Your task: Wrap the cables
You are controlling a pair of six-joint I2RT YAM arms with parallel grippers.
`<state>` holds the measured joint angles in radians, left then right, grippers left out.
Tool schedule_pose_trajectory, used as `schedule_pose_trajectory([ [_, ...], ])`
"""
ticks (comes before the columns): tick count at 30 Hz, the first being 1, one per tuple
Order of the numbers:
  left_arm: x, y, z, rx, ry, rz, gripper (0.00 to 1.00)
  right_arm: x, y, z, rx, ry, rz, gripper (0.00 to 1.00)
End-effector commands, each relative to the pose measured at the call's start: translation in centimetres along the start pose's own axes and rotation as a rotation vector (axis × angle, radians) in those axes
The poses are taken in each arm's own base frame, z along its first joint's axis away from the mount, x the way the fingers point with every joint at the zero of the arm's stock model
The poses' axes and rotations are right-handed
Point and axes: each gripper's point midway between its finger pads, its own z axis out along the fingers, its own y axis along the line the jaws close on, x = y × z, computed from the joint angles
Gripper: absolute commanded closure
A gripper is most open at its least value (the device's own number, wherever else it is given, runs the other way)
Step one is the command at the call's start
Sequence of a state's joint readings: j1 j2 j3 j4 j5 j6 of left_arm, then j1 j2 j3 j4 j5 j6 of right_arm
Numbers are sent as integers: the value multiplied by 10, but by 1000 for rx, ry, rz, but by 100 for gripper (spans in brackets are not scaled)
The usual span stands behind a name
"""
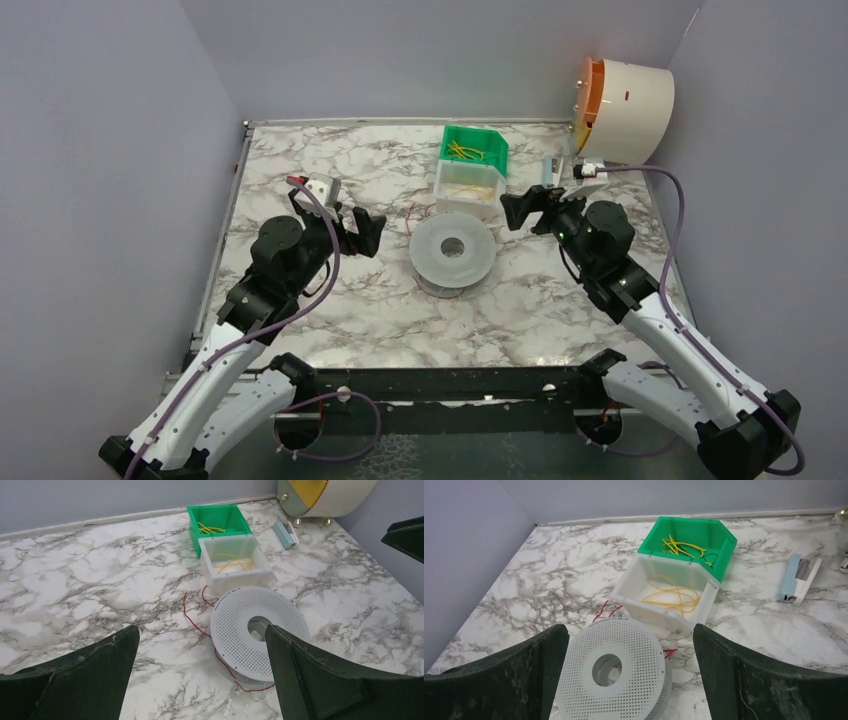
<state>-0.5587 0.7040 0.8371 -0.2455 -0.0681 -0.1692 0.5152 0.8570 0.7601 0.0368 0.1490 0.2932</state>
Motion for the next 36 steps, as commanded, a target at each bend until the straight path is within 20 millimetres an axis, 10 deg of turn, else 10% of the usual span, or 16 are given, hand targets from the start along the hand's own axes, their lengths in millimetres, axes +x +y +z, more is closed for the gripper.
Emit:
schedule_pose_trajectory([
  [1,-3,8,5,-9,-31,-64,1,7,1,8,2,50,-4,1],
  [22,4,14,12,48,-20,-158,1,42,34,13,-222,246,-127,20],
  [28,6,14,13,51,-14,-164,1,67,34,28,-220,336,-118,43],
  [36,5,13,13,52,-15,-164,1,106,42,53,-276,510,-120,98],
])
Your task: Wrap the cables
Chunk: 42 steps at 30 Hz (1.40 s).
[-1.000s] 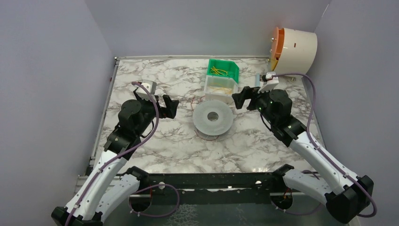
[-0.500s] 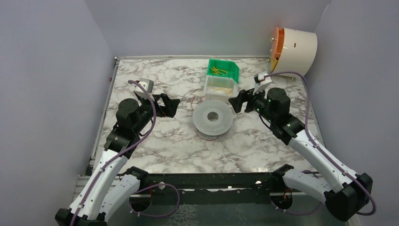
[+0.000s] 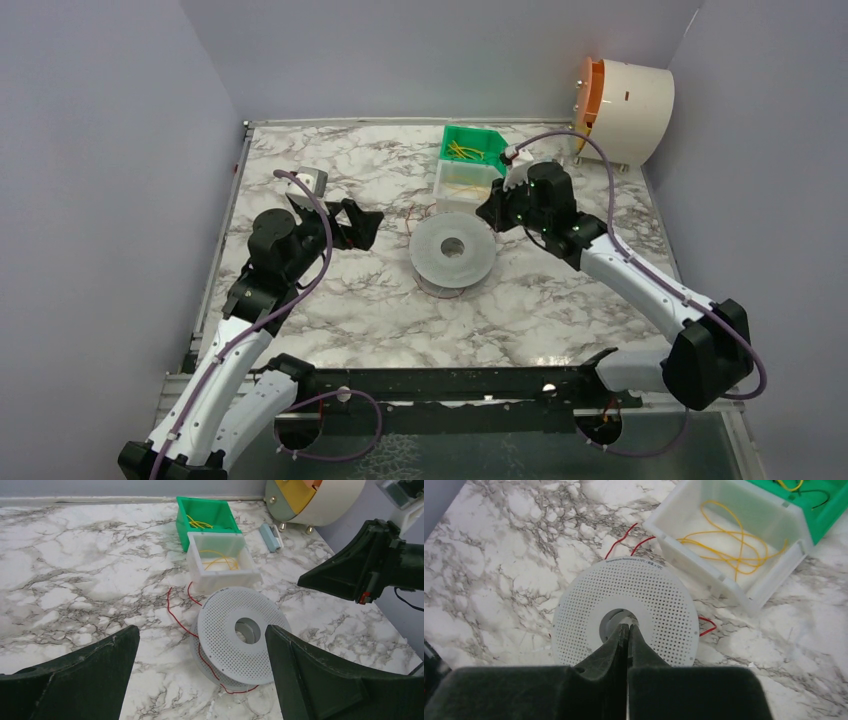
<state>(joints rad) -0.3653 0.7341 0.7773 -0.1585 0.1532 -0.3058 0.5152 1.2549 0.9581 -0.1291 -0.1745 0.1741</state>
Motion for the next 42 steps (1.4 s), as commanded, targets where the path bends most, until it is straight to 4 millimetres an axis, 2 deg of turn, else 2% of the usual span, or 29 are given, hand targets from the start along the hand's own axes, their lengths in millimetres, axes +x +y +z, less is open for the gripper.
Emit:
schedule_pose_trajectory([
  [1,-6,-4,-1,26,-25,-4,1,12,9,13,-56,93,-17,99],
  [8,-6,-5,-1,28,-27,-4,1,41,26,40,-63,257,-142,99],
  [16,-8,-5,-2,26,-30,-3,1,73,28,54,-38,420,-209,99],
  [24,-9,-4,-4,19,-37,0,1,95,17,71,45,550,-277,99],
  [32,-12,-2,-9,3,-45,4,1,120,20,90,53,652,-298,99],
  [39,-10,10,-24,-70,-54,22,1,134,40,103,-21,700,-306,99],
  [42,-8,12,-29,-84,-60,22,1,140,56,106,-66,722,-298,99],
])
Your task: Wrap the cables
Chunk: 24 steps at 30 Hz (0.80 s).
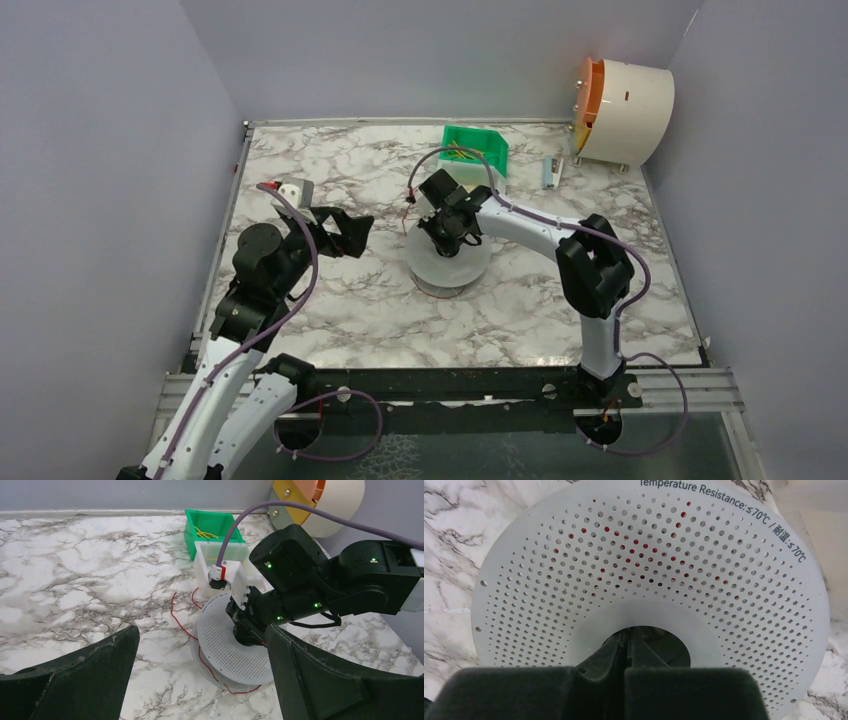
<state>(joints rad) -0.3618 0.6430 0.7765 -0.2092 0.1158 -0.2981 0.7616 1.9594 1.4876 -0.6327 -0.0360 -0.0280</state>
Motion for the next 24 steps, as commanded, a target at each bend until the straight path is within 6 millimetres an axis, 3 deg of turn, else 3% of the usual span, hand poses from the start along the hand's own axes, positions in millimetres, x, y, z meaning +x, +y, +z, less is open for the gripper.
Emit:
schedule_pose_trajectory([
  [1,4,11,-9,-57,-7,10,1,-6,30,5,-89,19,-45,99],
  [5,8,12,-12,-56,5,15,1,-13,43,10,-29,30,-105,99],
  [12,4,14,-17,-70,-16,20,1,-51,60,10,-92,-40,-120,99],
  [18,-2,18,-21,-94,-43,20,1,-83,72,26,-85,-39,-155,99],
  [24,-3,19,-21,-100,-48,19,1,-99,88,44,-142,-41,-130,99],
])
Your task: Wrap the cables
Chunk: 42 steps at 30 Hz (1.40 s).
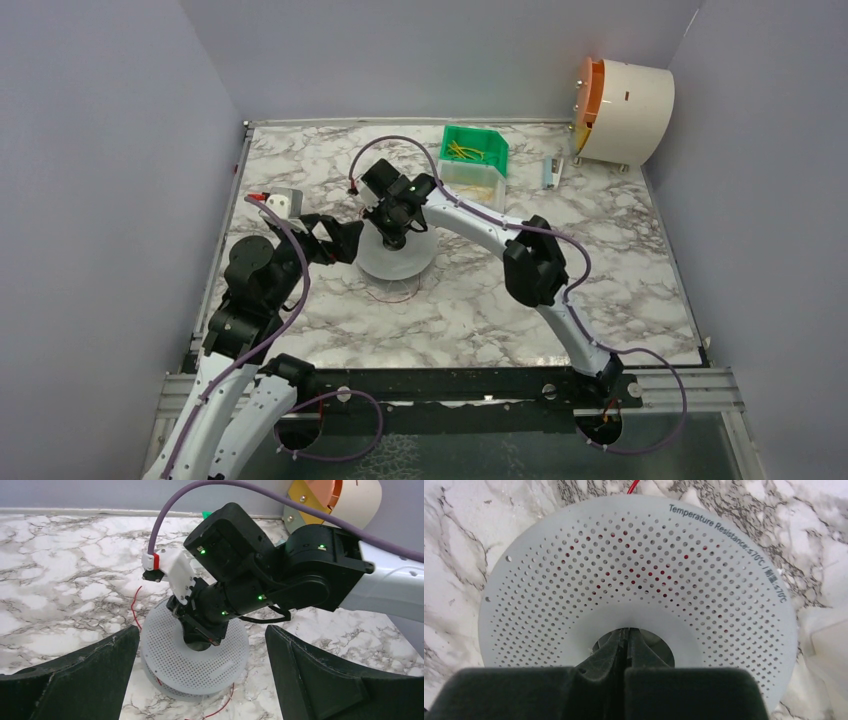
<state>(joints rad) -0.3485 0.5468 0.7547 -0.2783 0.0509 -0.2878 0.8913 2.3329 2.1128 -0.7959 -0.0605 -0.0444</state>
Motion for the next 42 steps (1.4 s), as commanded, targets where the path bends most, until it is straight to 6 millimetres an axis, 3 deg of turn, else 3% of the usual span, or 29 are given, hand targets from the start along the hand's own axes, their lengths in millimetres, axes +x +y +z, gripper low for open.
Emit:
schedule_pose_trajectory([
  [1,-3,6,0,-26,-21,8,1,-4,19,12,-69,23,12,99],
  [9,-5,9,-1,-39,-30,7,1,-41,36,13,-130,-90,34,99],
  [17,-3,12,1,-51,-25,7,1,-70,40,13,-147,-185,56,99],
  [20,-4,13,1,-51,-29,7,1,-77,42,-8,-155,-233,56,99],
  [28,2,11,6,-33,3,4,1,-82,2,-97,91,-397,-17,99],
  [32,2,14,6,-46,2,3,1,-70,-29,-140,271,-426,-22,98],
  [36,2,21,7,-71,0,-2,1,-55,-50,-178,404,-455,-26,90],
  [38,0,24,7,-82,-7,-4,1,-50,-55,-193,430,-473,-27,89],
  [42,-2,30,5,-102,-19,-11,1,-33,-74,-212,522,-464,-39,74],
])
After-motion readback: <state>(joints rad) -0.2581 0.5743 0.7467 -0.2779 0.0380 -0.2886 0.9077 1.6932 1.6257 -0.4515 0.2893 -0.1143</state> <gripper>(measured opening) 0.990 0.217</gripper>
